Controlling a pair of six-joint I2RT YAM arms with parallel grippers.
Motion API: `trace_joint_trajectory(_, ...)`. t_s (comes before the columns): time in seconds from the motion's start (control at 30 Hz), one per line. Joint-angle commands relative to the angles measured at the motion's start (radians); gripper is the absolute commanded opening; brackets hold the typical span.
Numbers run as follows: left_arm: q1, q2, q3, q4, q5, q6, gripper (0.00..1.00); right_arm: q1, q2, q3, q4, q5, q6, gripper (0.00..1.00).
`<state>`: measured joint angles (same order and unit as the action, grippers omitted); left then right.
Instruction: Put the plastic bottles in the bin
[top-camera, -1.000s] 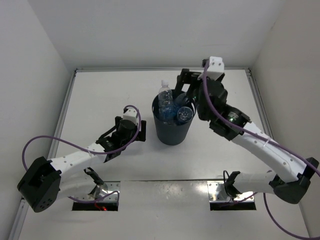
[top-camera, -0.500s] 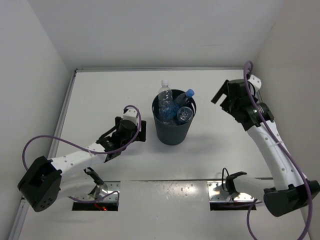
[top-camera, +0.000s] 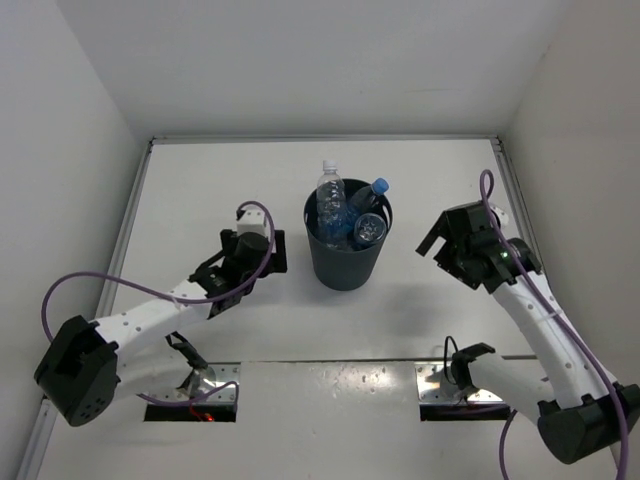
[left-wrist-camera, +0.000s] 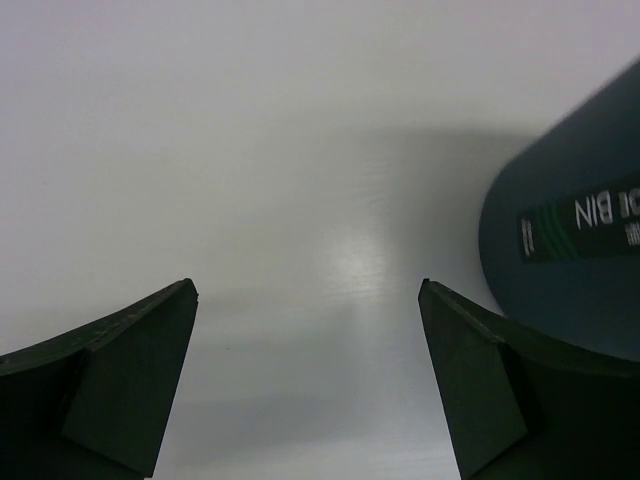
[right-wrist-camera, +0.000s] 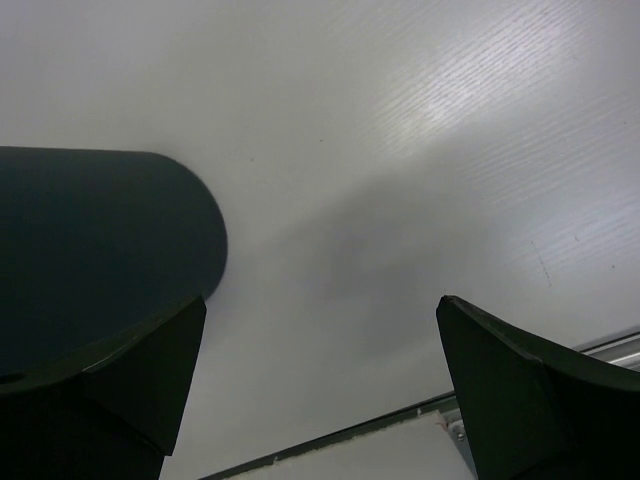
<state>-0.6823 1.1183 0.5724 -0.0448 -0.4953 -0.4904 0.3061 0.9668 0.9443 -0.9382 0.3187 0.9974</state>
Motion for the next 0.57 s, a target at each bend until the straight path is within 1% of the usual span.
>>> trace_joint_trajectory(0.0,0.047,-0.101,0.038,-0.004,-0.146,-0.054,1.00,0.030,0.004,-0.009,-0.036,0.063,0.049,1.00)
trace_joint_trajectory(0.1,0.092,-0.155,0.029,0.040,-0.215,-0.045,1.00,0.065,0.013,-0.048,-0.036,0.072,0.049,1.00)
trace_joint_trajectory(0.17,0.092,-0.164,0.020,0.051,-0.303,-0.014,1.00,0.096,0.004,-0.068,-0.025,0.082,0.049,1.00)
trace_joint_trajectory(0.23,0.092,-0.164,0.020,0.051,-0.330,0.039,1.00,0.105,0.004,-0.081,-0.025,0.091,0.049,1.00)
trace_joint_trajectory(0.27,0.092,-0.164,0.029,0.051,-0.342,0.099,1.00,0.120,-0.006,-0.090,-0.036,0.091,0.049,1.00)
trace_joint_trajectory(0.33,0.092,-0.152,0.041,0.020,-0.356,0.153,1.00,0.133,-0.019,-0.101,-0.036,0.091,0.049,1.00)
trace_joint_trajectory(0.37,0.092,-0.122,0.069,-0.002,-0.356,0.153,1.00,0.143,-0.019,-0.111,-0.036,0.091,0.049,1.00)
trace_joint_trajectory(0.4,0.124,-0.103,0.090,-0.080,-0.301,0.164,1.00,0.143,-0.031,-0.111,-0.036,0.091,0.040,1.00)
trace_joint_trajectory(0.43,0.124,-0.083,0.113,-0.117,-0.289,0.164,1.00,0.143,-0.031,-0.122,-0.036,0.091,0.040,1.00)
trace_joint_trajectory(0.47,0.124,-0.066,0.125,-0.145,-0.302,0.148,1.00,0.143,-0.042,-0.133,-0.036,0.077,0.029,1.00)
trace_joint_trajectory(0.53,0.124,-0.055,0.126,-0.168,-0.391,0.044,1.00,0.143,-0.042,-0.133,-0.047,0.068,0.020,1.00)
